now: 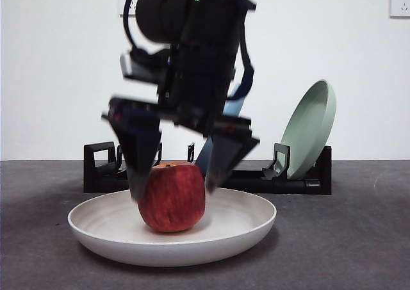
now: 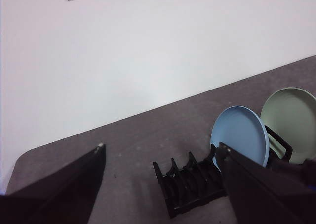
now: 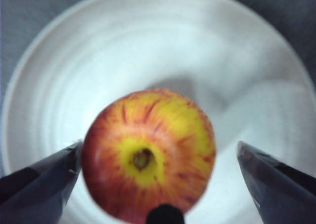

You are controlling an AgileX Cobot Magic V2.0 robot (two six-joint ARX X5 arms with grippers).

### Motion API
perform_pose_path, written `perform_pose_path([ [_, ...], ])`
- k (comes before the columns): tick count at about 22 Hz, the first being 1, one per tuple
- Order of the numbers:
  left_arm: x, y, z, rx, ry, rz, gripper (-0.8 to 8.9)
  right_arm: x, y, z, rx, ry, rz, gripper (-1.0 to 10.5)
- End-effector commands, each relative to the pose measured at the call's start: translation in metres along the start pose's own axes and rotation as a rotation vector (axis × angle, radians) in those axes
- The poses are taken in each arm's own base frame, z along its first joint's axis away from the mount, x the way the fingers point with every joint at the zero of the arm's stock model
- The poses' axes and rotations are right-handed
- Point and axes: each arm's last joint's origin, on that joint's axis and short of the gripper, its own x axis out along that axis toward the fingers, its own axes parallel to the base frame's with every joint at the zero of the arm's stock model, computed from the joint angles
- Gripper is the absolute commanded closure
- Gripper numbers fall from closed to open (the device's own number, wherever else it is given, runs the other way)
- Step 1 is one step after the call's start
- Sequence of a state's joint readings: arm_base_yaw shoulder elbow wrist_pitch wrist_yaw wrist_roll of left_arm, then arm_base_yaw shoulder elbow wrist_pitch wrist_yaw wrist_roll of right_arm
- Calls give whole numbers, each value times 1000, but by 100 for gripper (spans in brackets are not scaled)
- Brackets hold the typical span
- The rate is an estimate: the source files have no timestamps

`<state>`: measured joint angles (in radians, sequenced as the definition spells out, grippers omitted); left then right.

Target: Take the yellow plate from the plate rack,put the plate on the table,take the apple from the table,put the apple in the plate

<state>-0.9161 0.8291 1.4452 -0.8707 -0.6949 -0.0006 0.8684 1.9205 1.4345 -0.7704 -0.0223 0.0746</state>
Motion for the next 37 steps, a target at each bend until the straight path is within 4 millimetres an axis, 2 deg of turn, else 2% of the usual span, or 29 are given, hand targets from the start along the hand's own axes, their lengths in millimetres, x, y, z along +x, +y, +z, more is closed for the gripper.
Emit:
perform_pose_path([
  [1,7,-6,0,8,19,-32,438,-30,-1,4,-12,-89,-2,383],
  [8,33,-30,-1,102,90,-101,440,-108,-15,-5,-11,-293,-13,393],
  [11,45,-42,-2,128,124,-167,444,-144,-27,-15,21,-387,-31,496],
  [14,56,-52,-4,165,151,-205,550,-173,-39,-28,55,-454,-52,627],
  [17,67,-62,-6,215,177,-217,789,-198,-50,-44,84,-504,-81,835],
  [18,71,-65,-7,230,186,-221,829,-208,-54,-50,84,-521,-97,921],
  [19,75,-67,-8,242,197,-234,822,-216,-59,-57,88,-536,-114,964],
  [23,92,-67,-15,263,246,-264,822,-238,-75,-80,140,-585,-170,959],
  [25,100,-61,-27,240,265,-271,822,-236,-81,-92,164,-609,-192,959],
  [27,107,-53,-49,217,291,-221,822,-223,-82,-107,175,-639,-206,959],
  [30,112,-45,-94,138,278,-167,822,-190,-79,-137,210,-675,-202,959],
  [35,104,-43,-176,-37,229,-129,822,-133,-74,-184,293,-715,-173,959],
  [37,98,-43,-196,-101,200,-129,822,-117,-72,-197,306,-726,-169,959],
])
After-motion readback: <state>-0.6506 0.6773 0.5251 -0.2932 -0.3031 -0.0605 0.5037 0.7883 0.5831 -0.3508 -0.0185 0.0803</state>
